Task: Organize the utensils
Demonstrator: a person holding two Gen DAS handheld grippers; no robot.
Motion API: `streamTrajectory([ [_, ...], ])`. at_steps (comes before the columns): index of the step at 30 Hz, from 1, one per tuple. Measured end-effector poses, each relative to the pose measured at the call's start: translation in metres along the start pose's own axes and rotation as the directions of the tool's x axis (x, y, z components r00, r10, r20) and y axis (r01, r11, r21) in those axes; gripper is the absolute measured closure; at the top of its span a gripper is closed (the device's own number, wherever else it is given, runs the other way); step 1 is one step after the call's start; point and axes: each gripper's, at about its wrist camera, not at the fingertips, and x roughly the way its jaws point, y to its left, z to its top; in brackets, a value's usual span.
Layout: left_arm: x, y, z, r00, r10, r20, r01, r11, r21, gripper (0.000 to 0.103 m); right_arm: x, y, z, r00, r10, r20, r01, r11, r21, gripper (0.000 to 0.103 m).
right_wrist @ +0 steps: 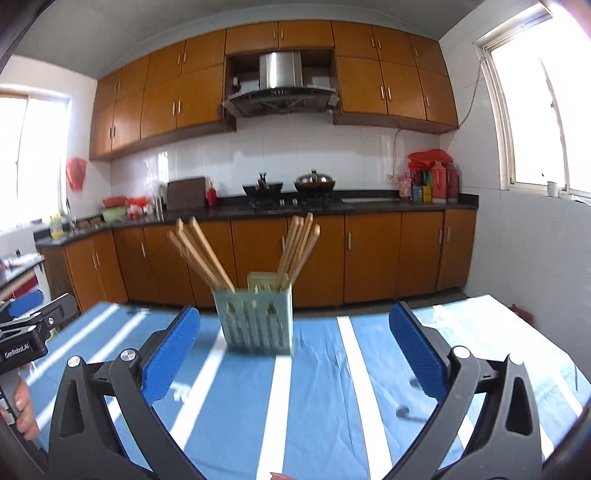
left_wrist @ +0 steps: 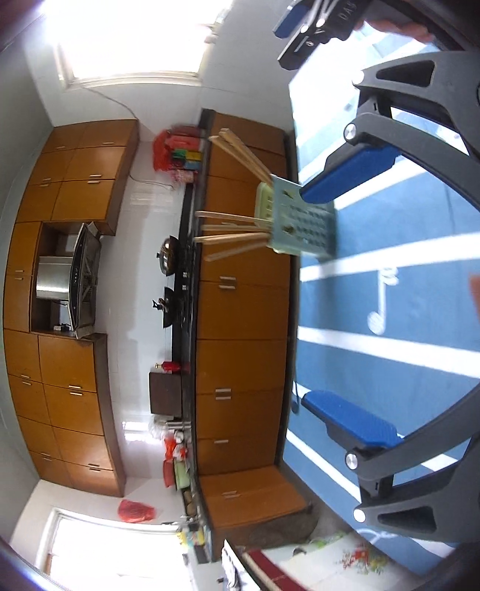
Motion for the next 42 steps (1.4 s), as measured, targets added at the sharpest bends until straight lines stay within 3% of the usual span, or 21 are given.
streamTrajectory([
  [5,-0.017,-0.008,-0.033,0.999,0.029,0.016,-0.03,0.998,0.055,0.004,-0.012,0.008,-0.026,1.0,-0.005,-0.015,0.005,1.0,-0.018,0.002],
  [13,-0.032,-0.005,-0.065,0.999,0.018,-0.026,-0.017,1.0,0.006,0.004,-0.029,0.018,-0.059,0.998,-0.03,-0.049,0.027,0.999,-0.045,0.002],
  [18,-0.04,-0.007,-0.077,0.999,0.035,-0.028,-0.035,0.999,0.027,0.004,-0.034,0.022,-0.073,0.997,-0.034,-0.063,0.03,0.998,-0.064,0.002],
  [42,-0.047,-0.004,-0.091,0.999,0.021,-0.047,-0.021,1.0,0.01,0.004,-0.038,0.015,-0.089,0.994,-0.041,-0.1,0.039,0.999,-0.014,0.002],
])
